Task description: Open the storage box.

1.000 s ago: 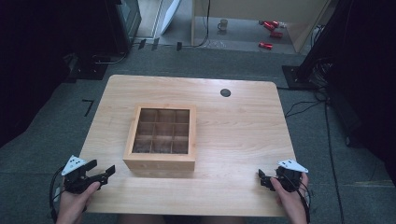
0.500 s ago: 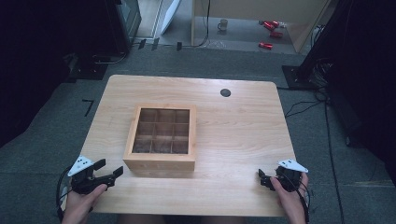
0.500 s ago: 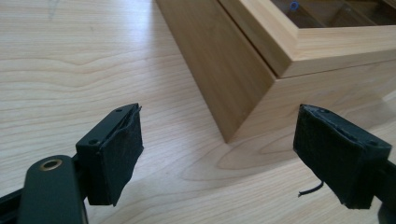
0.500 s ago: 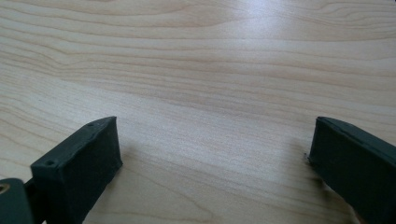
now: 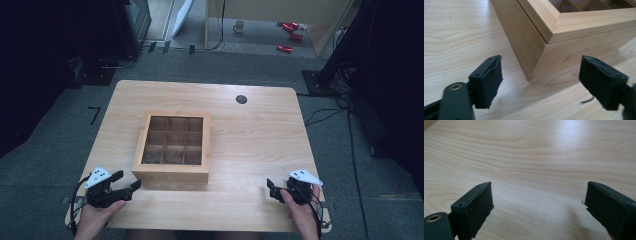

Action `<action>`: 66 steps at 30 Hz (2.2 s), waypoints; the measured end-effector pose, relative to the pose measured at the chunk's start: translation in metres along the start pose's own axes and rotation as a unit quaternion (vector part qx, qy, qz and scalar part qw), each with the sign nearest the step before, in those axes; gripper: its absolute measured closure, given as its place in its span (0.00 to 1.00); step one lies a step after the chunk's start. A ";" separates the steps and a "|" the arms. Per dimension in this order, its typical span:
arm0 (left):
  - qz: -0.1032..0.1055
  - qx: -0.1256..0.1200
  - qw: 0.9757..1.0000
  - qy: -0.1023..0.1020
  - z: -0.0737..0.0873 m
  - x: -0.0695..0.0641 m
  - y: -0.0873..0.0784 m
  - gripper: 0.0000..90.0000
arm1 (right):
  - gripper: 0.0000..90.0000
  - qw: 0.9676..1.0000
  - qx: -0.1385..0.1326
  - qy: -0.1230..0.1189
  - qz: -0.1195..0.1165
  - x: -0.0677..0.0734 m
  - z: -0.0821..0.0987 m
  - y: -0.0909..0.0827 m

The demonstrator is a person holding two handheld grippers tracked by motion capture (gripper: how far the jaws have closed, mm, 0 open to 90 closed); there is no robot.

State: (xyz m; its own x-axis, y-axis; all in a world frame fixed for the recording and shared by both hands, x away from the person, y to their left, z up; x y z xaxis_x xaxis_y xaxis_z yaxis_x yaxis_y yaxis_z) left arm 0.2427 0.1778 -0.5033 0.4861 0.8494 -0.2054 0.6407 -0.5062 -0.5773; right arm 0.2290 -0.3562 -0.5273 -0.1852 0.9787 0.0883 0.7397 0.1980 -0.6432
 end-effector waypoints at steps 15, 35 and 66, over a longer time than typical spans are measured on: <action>-0.004 -0.002 0.999 0.035 -0.008 -0.015 0.010 0.52 | 0.13 0.997 -0.037 -0.019 -0.061 0.063 -0.025 -0.003; 0.006 0.004 0.999 0.035 -0.012 -0.011 0.010 0.56 | 0.17 0.989 -0.031 -0.072 -0.127 0.155 -0.043 0.016; 0.007 -0.006 0.999 0.040 -0.016 -0.010 0.007 0.57 | 0.18 0.979 -0.047 -0.075 -0.183 0.211 -0.043 0.026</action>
State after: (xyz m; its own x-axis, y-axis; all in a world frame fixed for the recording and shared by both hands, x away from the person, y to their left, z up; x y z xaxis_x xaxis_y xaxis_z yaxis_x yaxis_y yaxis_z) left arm 0.2520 0.1629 -0.4928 0.5404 0.8280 -0.1495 0.6401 -0.5199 -0.5656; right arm 0.2371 -0.1420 -0.4930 -0.5363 0.8240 0.1831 0.6609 0.5448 -0.5161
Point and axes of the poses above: each handheld gripper's, and its own axes: y roughly forward along the jaws, z roughly out of its underside, x roughly to its left, the point moved 3 cm from there along y, roughly forward along the jaws, and after that the axes turned 1 degree about y, right-handed, at the moved point
